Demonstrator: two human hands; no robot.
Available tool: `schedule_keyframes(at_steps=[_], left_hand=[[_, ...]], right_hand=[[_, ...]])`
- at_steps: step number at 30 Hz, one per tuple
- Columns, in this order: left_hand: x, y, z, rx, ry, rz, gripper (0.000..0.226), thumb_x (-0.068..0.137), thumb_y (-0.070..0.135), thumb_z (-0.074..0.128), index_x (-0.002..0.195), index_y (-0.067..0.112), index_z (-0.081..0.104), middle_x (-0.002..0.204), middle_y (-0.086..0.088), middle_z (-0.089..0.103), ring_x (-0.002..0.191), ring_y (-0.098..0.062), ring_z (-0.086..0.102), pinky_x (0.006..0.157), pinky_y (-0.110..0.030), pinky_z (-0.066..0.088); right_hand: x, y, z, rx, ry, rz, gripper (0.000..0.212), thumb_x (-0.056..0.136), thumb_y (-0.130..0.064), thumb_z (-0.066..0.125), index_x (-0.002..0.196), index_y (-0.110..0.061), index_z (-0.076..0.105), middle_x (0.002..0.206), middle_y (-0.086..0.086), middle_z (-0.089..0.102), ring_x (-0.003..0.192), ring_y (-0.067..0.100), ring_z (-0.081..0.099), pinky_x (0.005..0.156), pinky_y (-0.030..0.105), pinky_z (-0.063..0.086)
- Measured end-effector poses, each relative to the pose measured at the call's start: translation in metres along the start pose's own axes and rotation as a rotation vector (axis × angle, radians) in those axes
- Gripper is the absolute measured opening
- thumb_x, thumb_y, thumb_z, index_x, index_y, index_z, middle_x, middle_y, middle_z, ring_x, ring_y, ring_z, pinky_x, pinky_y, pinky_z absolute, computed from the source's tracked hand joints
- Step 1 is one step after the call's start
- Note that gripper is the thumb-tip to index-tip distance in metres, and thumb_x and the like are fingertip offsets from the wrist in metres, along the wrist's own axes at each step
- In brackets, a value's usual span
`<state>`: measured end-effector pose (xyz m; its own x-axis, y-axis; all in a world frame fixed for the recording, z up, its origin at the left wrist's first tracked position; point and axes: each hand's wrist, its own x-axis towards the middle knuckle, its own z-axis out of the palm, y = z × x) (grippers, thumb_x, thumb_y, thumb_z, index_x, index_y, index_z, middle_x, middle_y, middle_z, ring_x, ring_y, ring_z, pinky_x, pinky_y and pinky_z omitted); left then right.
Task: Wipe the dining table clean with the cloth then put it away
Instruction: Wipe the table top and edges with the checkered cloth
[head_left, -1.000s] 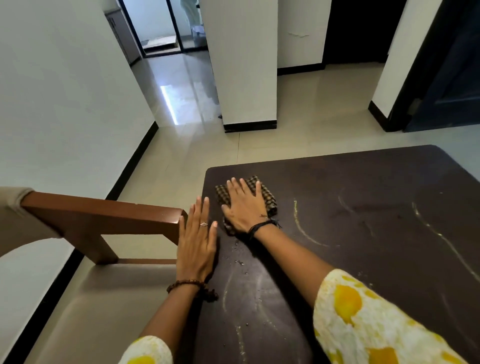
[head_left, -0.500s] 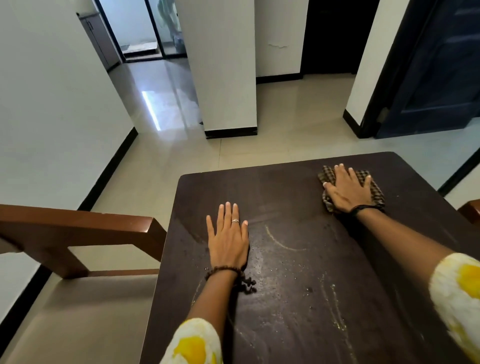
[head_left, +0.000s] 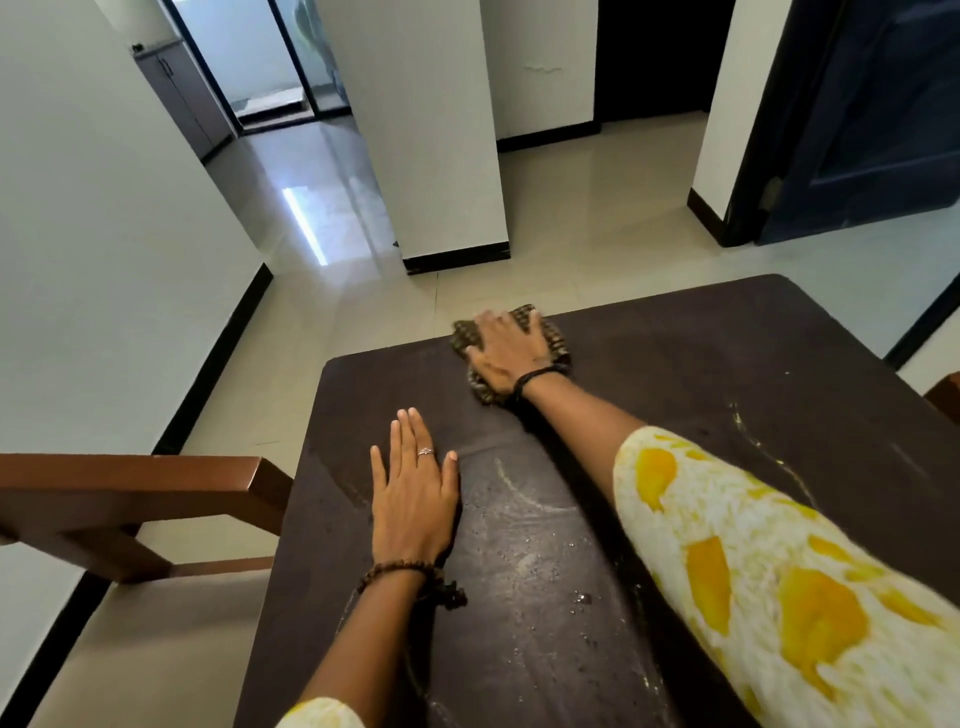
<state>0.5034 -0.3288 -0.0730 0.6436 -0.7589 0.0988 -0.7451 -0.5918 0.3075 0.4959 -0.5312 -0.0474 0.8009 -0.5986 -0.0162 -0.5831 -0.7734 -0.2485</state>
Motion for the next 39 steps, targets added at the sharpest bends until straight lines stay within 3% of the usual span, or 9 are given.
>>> schedule_keyframes(at_steps=[5, 9, 17, 20, 23, 28, 32, 36, 39], left_hand=[[0.001, 0.000, 0.000, -0.009, -0.004, 0.000, 0.055, 0.098, 0.039, 0.012, 0.133, 0.015, -0.023, 0.142, 0.003, -0.023, 0.132, -0.007, -0.020, 0.112, -0.035, -0.012], [0.000, 0.001, 0.002, 0.006, 0.013, -0.006, 0.056, 0.095, 0.041, 0.005, 0.135, 0.014, -0.022, 0.149, 0.000, -0.017, 0.135, -0.009, -0.017, 0.112, -0.036, -0.011], [-0.004, 0.004, -0.005, -0.313, 0.036, 0.012, 0.054, 0.096, 0.042, 0.013, 0.140, 0.029, -0.015, 0.153, 0.006, -0.005, 0.139, -0.005, -0.007, 0.112, -0.030, -0.011], [-0.007, 0.006, -0.009, -0.390, 0.059, 0.007, 0.053, 0.094, 0.045, 0.015, 0.138, 0.034, -0.012, 0.151, 0.005, 0.002, 0.139, -0.007, 0.000, 0.110, -0.027, -0.008], [-0.009, 0.007, -0.013, -0.330, 0.018, 0.021, 0.054, 0.095, 0.043, 0.023, 0.143, 0.031, 0.003, 0.142, 0.011, 0.014, 0.138, -0.009, 0.011, 0.111, -0.027, -0.004], [-0.003, 0.038, -0.013, -0.179, 0.054, 0.054, 0.040, 0.098, 0.028, 0.033, 0.133, 0.014, 0.043, 0.143, -0.006, 0.039, 0.135, -0.018, 0.028, 0.113, -0.037, 0.010], [0.006, 0.100, 0.003, -0.232, -0.016, 0.204, 0.041, 0.098, 0.028, 0.033, 0.137, 0.014, 0.037, 0.148, -0.005, 0.030, 0.138, -0.017, 0.019, 0.113, -0.033, 0.007], [-0.001, 0.151, 0.029, -0.265, -0.059, 0.154, 0.046, 0.100, 0.030, 0.024, 0.144, 0.017, 0.021, 0.154, 0.000, 0.013, 0.140, -0.012, 0.003, 0.112, -0.033, -0.005], [-0.003, 0.160, 0.044, -0.087, -0.055, 0.105, 0.049, 0.099, 0.036, 0.014, 0.146, 0.021, 0.005, 0.154, 0.003, -0.001, 0.140, -0.010, -0.007, 0.114, -0.037, -0.008]], right_hand=[[-0.023, 0.104, -0.025, 0.053, 0.067, 0.255, 0.057, 0.097, -0.037, 0.030, 0.147, -0.013, 0.020, 0.157, 0.003, 0.017, 0.144, 0.019, 0.012, 0.115, 0.056, -0.001], [-0.055, 0.123, -0.030, 0.020, 0.060, 0.399, 0.056, 0.099, -0.037, 0.026, 0.149, -0.015, 0.014, 0.158, 0.001, 0.010, 0.145, 0.020, 0.007, 0.114, 0.057, -0.004], [-0.069, -0.019, 0.007, -0.039, -0.001, -0.059, 0.053, 0.100, -0.038, 0.021, 0.149, -0.026, 0.009, 0.158, -0.003, 0.005, 0.146, 0.020, 0.004, 0.113, 0.058, -0.006], [-0.081, -0.029, 0.010, -0.019, -0.038, -0.159, 0.052, 0.100, -0.036, 0.023, 0.149, -0.027, 0.009, 0.158, -0.005, 0.008, 0.146, 0.019, 0.005, 0.113, 0.057, -0.006], [-0.093, 0.030, -0.003, 0.009, -0.001, -0.118, 0.052, 0.099, -0.035, 0.026, 0.149, -0.029, 0.012, 0.158, -0.005, 0.010, 0.145, 0.017, 0.008, 0.113, 0.056, -0.005], [-0.130, 0.187, -0.044, 0.066, 0.089, 0.253, 0.052, 0.099, -0.036, 0.029, 0.148, -0.030, 0.014, 0.158, -0.004, 0.011, 0.145, 0.018, 0.009, 0.114, 0.056, -0.002], [-0.164, 0.227, -0.055, 0.040, 0.074, 0.422, 0.052, 0.100, -0.037, 0.027, 0.149, -0.030, 0.012, 0.158, -0.006, 0.009, 0.145, 0.018, 0.006, 0.115, 0.056, -0.002], [-0.181, 0.195, -0.048, -0.016, 0.075, 0.273, 0.053, 0.100, -0.038, 0.027, 0.149, -0.030, 0.010, 0.158, -0.008, 0.009, 0.146, 0.016, 0.005, 0.115, 0.055, -0.003], [-0.174, 0.184, -0.047, -0.029, 0.043, 0.172, 0.052, 0.100, -0.038, 0.026, 0.149, -0.031, 0.008, 0.158, -0.010, 0.007, 0.146, 0.015, 0.004, 0.114, 0.054, -0.004]])
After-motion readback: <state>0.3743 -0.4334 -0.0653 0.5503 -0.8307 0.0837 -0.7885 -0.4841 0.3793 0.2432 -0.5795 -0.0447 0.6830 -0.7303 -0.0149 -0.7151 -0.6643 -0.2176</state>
